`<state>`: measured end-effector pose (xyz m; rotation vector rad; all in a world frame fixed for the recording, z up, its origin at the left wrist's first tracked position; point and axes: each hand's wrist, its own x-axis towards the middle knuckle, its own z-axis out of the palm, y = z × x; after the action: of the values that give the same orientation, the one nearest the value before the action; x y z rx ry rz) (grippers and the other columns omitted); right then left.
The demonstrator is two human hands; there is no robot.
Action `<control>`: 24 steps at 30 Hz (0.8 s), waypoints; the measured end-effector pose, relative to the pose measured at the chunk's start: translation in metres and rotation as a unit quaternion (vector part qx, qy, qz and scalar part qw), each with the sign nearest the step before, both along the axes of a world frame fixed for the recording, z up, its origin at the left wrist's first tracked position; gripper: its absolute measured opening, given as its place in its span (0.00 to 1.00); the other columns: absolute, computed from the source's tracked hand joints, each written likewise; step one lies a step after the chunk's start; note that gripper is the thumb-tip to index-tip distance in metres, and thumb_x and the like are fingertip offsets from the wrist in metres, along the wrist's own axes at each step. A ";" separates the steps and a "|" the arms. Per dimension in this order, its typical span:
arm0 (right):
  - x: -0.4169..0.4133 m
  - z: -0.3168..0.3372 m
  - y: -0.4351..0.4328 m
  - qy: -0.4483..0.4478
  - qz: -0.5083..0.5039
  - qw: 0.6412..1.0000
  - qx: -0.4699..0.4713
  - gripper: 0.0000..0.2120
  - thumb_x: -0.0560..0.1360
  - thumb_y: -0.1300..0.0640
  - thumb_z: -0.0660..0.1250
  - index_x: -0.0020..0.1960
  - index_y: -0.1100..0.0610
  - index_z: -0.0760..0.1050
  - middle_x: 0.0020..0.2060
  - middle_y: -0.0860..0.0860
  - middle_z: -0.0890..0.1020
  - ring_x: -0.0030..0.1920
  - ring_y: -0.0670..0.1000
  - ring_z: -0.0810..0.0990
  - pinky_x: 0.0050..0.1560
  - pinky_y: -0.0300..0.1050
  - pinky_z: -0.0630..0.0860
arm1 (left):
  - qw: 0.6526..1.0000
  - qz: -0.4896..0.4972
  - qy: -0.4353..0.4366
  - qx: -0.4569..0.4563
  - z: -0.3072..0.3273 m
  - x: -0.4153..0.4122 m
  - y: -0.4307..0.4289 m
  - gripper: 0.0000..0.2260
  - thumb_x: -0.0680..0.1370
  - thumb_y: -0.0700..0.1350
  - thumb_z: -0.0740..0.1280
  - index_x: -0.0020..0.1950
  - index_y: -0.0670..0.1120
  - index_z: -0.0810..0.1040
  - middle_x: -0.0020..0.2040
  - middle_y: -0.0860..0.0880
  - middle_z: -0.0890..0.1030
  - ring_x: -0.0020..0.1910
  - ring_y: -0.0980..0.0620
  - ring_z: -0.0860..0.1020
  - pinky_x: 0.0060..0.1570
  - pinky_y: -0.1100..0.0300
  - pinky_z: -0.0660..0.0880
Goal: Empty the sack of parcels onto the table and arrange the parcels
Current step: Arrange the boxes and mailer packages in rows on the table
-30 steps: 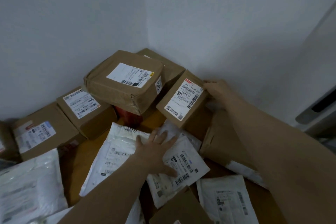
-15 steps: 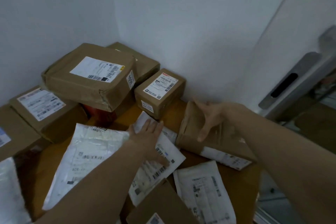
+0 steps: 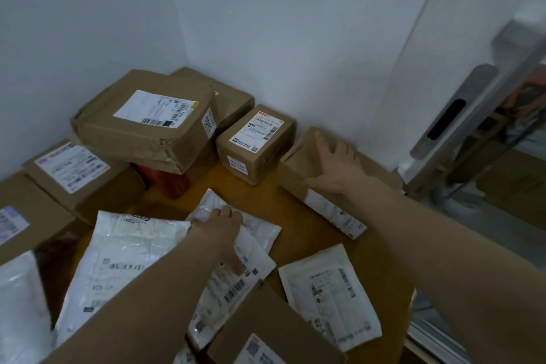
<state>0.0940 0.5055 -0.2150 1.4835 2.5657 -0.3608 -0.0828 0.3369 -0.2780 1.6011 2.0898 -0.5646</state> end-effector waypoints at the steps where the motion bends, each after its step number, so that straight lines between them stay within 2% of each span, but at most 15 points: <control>1: 0.000 -0.004 -0.005 0.039 0.008 0.998 0.038 0.43 0.74 0.42 0.65 0.78 0.53 0.44 0.73 0.62 0.56 0.72 0.63 0.57 0.69 0.56 0.61 | 1.000 0.003 0.006 -0.004 0.002 -0.001 -0.003 0.47 0.64 0.62 0.75 0.74 0.49 0.54 0.72 0.48 0.59 0.73 0.46 0.59 0.66 0.38 0.63; 3: 0.001 -0.008 -0.016 0.091 0.060 0.990 0.087 0.23 0.78 0.50 0.61 0.71 0.56 0.63 0.64 0.57 0.69 0.63 0.57 0.69 0.57 0.48 0.71 | 1.000 0.010 0.006 -0.003 0.005 -0.002 -0.009 0.46 0.65 0.60 0.75 0.74 0.48 0.55 0.71 0.48 0.61 0.71 0.46 0.61 0.66 0.41 0.65; 5: 0.003 -0.010 -0.027 0.065 0.100 0.991 0.055 0.09 0.79 0.53 0.59 0.53 0.55 0.75 0.48 0.51 0.75 0.48 0.50 0.75 0.44 0.43 0.71 | 0.999 0.024 -0.004 0.024 0.009 -0.003 -0.012 0.42 0.68 0.59 0.72 0.75 0.47 0.56 0.72 0.47 0.61 0.71 0.45 0.61 0.66 0.45 0.64; 6: 0.003 -0.012 -0.033 0.033 0.108 0.993 0.033 0.09 0.79 0.53 0.59 0.46 0.55 0.75 0.42 0.50 0.75 0.42 0.48 0.75 0.39 0.42 0.69 | 0.998 0.043 -0.015 0.054 0.014 -0.003 -0.012 0.38 0.71 0.59 0.70 0.74 0.47 0.58 0.72 0.46 0.62 0.71 0.45 0.62 0.66 0.46 0.66; 8: -0.001 -0.016 -0.044 -0.025 0.118 0.992 0.028 0.09 0.78 0.54 0.59 0.44 0.56 0.75 0.37 0.49 0.73 0.42 0.49 0.75 0.35 0.40 0.67 | 0.974 0.142 -0.064 0.162 0.028 -0.004 -0.013 0.28 0.75 0.58 0.65 0.70 0.46 0.65 0.68 0.45 0.67 0.65 0.46 0.69 0.60 0.50 0.72; 10: -0.009 -0.021 -0.055 -0.049 0.129 0.990 0.039 0.07 0.79 0.55 0.58 0.44 0.55 0.71 0.37 0.48 0.70 0.46 0.51 0.77 0.38 0.40 0.68 | 0.906 0.281 -0.135 0.287 0.048 -0.006 -0.015 0.19 0.78 0.57 0.59 0.60 0.44 0.72 0.58 0.44 0.75 0.54 0.46 0.74 0.50 0.54 0.72; 12: -0.017 -0.024 -0.065 -0.055 0.133 0.989 0.020 0.05 0.79 0.54 0.58 0.47 0.54 0.71 0.41 0.49 0.72 0.50 0.51 0.78 0.45 0.41 0.71 | 0.784 0.436 -0.219 0.384 0.060 -0.015 -0.016 0.22 0.78 0.59 0.54 0.55 0.42 0.73 0.53 0.41 0.78 0.47 0.46 0.74 0.47 0.54 0.70; 13: -0.020 -0.026 -0.069 -0.065 0.127 0.990 -0.003 0.06 0.79 0.54 0.59 0.48 0.55 0.72 0.43 0.50 0.74 0.51 0.52 0.78 0.47 0.43 0.72 | 0.695 0.521 -0.272 0.414 0.064 -0.023 -0.015 0.28 0.74 0.64 0.54 0.57 0.41 0.73 0.54 0.40 0.77 0.49 0.44 0.74 0.49 0.52 0.71; 14: -0.022 -0.031 -0.072 -0.086 0.113 0.989 -0.038 0.08 0.79 0.53 0.59 0.51 0.56 0.73 0.47 0.52 0.75 0.53 0.52 0.78 0.51 0.44 0.73 | 0.586 0.598 -0.336 0.431 0.068 -0.031 -0.012 0.39 0.67 0.70 0.54 0.64 0.41 0.70 0.58 0.40 0.76 0.54 0.42 0.75 0.55 0.48 0.72; 16: -0.021 -0.042 -0.078 -0.143 0.077 0.980 -0.112 0.14 0.78 0.50 0.59 0.58 0.57 0.73 0.55 0.55 0.76 0.57 0.54 0.76 0.58 0.49 0.74 | 0.388 0.681 -0.455 0.423 0.070 -0.054 -0.007 0.58 0.51 0.78 0.61 0.74 0.46 0.60 0.67 0.41 0.71 0.63 0.38 0.73 0.60 0.40 0.72; 17: -0.020 -0.049 -0.081 -0.162 0.058 0.975 -0.140 0.17 0.77 0.48 0.59 0.60 0.57 0.73 0.58 0.56 0.76 0.59 0.56 0.75 0.60 0.53 0.73 | 0.325 0.687 -0.507 0.408 0.071 -0.065 -0.005 0.63 0.46 0.79 0.65 0.76 0.51 0.57 0.69 0.42 0.70 0.63 0.37 0.72 0.58 0.37 0.73; 18: -0.018 -0.054 -0.085 -0.167 0.045 0.972 -0.160 0.19 0.75 0.46 0.59 0.59 0.56 0.73 0.58 0.56 0.76 0.59 0.57 0.75 0.61 0.56 0.72 | 0.292 0.682 -0.546 0.389 0.072 -0.074 -0.003 0.66 0.42 0.79 0.68 0.75 0.54 0.57 0.69 0.43 0.70 0.63 0.36 0.73 0.55 0.35 0.73; 20: -0.015 -0.065 -0.090 -0.143 0.026 0.974 -0.175 0.16 0.71 0.46 0.58 0.52 0.55 0.74 0.54 0.56 0.76 0.57 0.57 0.75 0.59 0.54 0.73 | 0.304 0.666 -0.576 0.363 0.079 -0.081 0.000 0.65 0.41 0.76 0.72 0.75 0.56 0.57 0.70 0.45 0.69 0.64 0.36 0.72 0.54 0.33 0.72; 22: -0.013 -0.066 -0.096 -0.115 0.031 0.976 -0.181 0.07 0.74 0.53 0.59 0.43 0.56 0.70 0.43 0.52 0.74 0.49 0.52 0.75 0.49 0.42 0.73 | 0.347 0.653 -0.575 0.351 0.083 -0.082 0.004 0.57 0.52 0.72 0.74 0.75 0.55 0.57 0.71 0.46 0.68 0.66 0.37 0.69 0.57 0.33 0.69; 24: -0.015 -0.064 -0.101 -0.074 0.028 0.977 -0.199 0.07 0.76 0.57 0.58 0.40 0.56 0.66 0.36 0.50 0.69 0.40 0.48 0.72 0.37 0.36 0.68 | 0.369 0.650 -0.572 0.339 0.083 -0.084 0.008 0.46 0.62 0.64 0.75 0.75 0.54 0.58 0.70 0.45 0.68 0.65 0.39 0.69 0.57 0.36 0.70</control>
<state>0.0792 0.4050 -0.2789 1.2386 2.2461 -0.6820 -0.1669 0.3452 -0.1946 -0.2110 1.4771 1.6235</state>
